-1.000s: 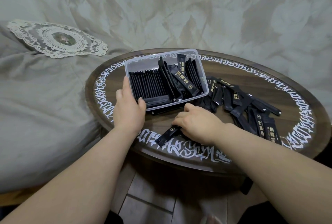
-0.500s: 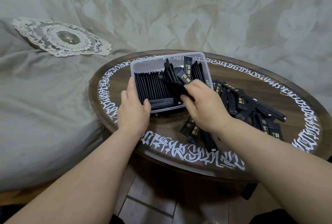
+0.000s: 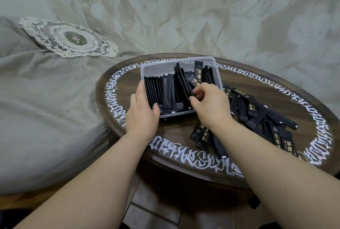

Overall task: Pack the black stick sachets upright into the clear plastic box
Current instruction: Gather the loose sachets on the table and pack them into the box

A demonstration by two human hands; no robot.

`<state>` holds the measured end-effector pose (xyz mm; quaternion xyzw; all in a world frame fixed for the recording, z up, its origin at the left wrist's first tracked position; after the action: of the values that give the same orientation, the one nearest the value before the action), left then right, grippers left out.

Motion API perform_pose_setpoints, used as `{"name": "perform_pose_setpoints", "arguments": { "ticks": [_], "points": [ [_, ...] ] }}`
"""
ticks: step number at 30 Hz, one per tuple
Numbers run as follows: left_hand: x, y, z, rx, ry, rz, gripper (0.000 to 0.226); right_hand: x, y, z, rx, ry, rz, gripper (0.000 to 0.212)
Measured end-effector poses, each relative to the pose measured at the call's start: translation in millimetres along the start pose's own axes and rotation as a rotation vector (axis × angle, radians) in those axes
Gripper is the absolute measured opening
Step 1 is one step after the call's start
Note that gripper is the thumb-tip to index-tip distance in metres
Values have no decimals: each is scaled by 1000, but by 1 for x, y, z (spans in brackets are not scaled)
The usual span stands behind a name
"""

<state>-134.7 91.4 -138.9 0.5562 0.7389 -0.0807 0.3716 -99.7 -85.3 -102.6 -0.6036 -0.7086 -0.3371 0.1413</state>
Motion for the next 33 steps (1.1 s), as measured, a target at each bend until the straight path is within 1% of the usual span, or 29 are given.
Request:
{"name": "perform_pose_setpoints", "arguments": {
  "ticks": [2, 5, 6, 7, 8, 10, 11, 12, 14, 16, 17, 20, 25, 33],
  "points": [
    [0, 0, 1, 3, -3, -2, 74, -2, -6, -3, -8, 1, -14, 10],
    [0, -1, 0, 2, 5, 16, 76, 10, -12, 0, 73, -68, -191, 15],
    [1, -1, -1, 4, 5, 23, 77, 12, -11, 0, 73, -93, -226, 17],
    [3, 0, -2, 4, 2, 27, 79, 12, -9, -1, 51, -106, -226, 20],
    [5, 0, -3, 4, 1, 29, 79, 10, -7, -3, 18, -106, -188, 24],
    [7, 0, -7, 2, 10, 35, 80, 1, -4, -7, -26, -75, -59, 29],
    [7, -1, -8, 1, 13, 39, 80, -2, -5, -8, -27, -71, -31, 28],
    [7, 0, -9, -1, 15, 44, 80, -1, -6, -6, -16, -86, -62, 25],
    [8, 1, -8, -4, 24, 51, 81, 10, -10, 1, 51, -147, -241, 18],
    [11, 4, -7, -9, 38, 54, 84, 23, -13, 13, 157, -250, -413, 21],
    [13, 4, -7, -11, 41, 50, 85, 26, -13, 17, 197, -301, -455, 23],
    [17, 4, -8, -7, 52, 41, 86, 19, -6, 21, 243, -369, -443, 27],
    [20, 3, -9, -16, 47, 74, 85, 3, -2, 15, 210, -362, -382, 30],
    [21, 4, -9, -15, 39, 98, 88, 7, -5, 16, 258, -404, -397, 35]
  ]
}}
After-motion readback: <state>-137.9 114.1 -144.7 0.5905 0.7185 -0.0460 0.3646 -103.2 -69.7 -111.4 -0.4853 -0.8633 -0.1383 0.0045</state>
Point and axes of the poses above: each hand's wrist, its own y-axis towards the middle knuckle, its own z-axis out of the palm, x = y × z, the point moved 3 cm from there along y, towards the middle knuckle, and after that the axes turned 3 degrees about y, right-handed, at the moved point
